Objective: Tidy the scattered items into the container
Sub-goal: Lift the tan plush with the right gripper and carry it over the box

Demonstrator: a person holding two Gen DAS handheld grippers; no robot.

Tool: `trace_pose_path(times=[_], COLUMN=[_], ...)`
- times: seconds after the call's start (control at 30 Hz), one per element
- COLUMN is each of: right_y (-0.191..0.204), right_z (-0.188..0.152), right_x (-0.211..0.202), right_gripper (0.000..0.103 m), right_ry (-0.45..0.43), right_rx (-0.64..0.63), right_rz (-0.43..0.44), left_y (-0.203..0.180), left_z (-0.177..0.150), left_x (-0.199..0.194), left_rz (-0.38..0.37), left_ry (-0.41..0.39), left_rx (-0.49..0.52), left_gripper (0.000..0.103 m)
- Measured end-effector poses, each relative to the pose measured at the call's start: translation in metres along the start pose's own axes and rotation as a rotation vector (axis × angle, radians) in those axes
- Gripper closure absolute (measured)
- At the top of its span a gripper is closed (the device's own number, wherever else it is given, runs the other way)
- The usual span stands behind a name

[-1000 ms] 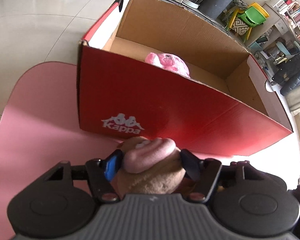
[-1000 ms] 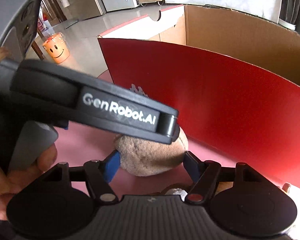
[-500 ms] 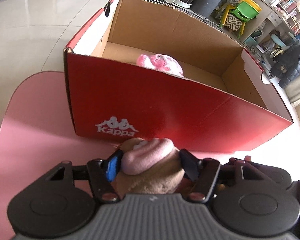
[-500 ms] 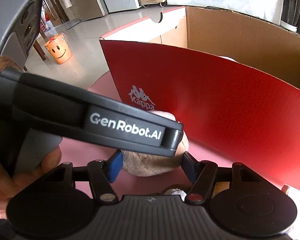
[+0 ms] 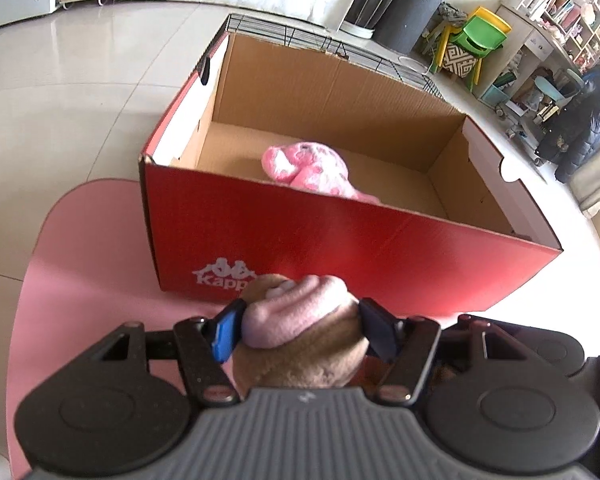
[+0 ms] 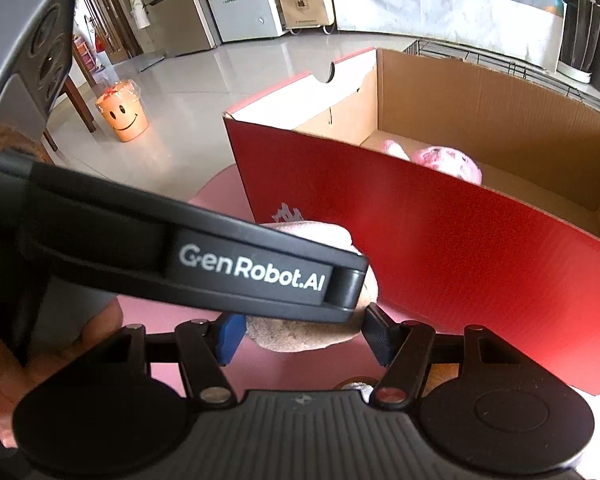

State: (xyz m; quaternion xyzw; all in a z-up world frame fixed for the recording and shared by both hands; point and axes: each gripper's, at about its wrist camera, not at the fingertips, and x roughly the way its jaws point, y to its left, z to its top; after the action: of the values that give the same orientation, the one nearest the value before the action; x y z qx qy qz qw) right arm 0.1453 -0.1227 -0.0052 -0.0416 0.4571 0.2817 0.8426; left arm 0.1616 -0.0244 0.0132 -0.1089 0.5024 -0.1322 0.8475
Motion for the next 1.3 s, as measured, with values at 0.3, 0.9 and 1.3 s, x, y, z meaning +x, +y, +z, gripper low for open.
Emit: trace_pose_path(times=[0.3,0.9,1.3], right_y=[0.014,0.034,0.026], right_z=[0.008,0.018,0.037], right_x=[-0.026,-0.091,-0.120], right_gripper=[0.040,0.040,0.040], right_ry=[-0.050,-0.242,-0.370], right_rx=[-0.016,-0.021,-0.040], right_rz=[-0.008,-0.033,-0.091], left_y=[-0.013,-0.045,-0.063], left_z=[0.002,0.013,0.043], left_x=[-0.034,-0.097,-0.108], left_rz=[0.028,0.054,0.005], left_ry=[-0.060,-0.261,-0.377], left_rx=[0.022,0.117,0.119], left_gripper=[0.040,0.040,0.040])
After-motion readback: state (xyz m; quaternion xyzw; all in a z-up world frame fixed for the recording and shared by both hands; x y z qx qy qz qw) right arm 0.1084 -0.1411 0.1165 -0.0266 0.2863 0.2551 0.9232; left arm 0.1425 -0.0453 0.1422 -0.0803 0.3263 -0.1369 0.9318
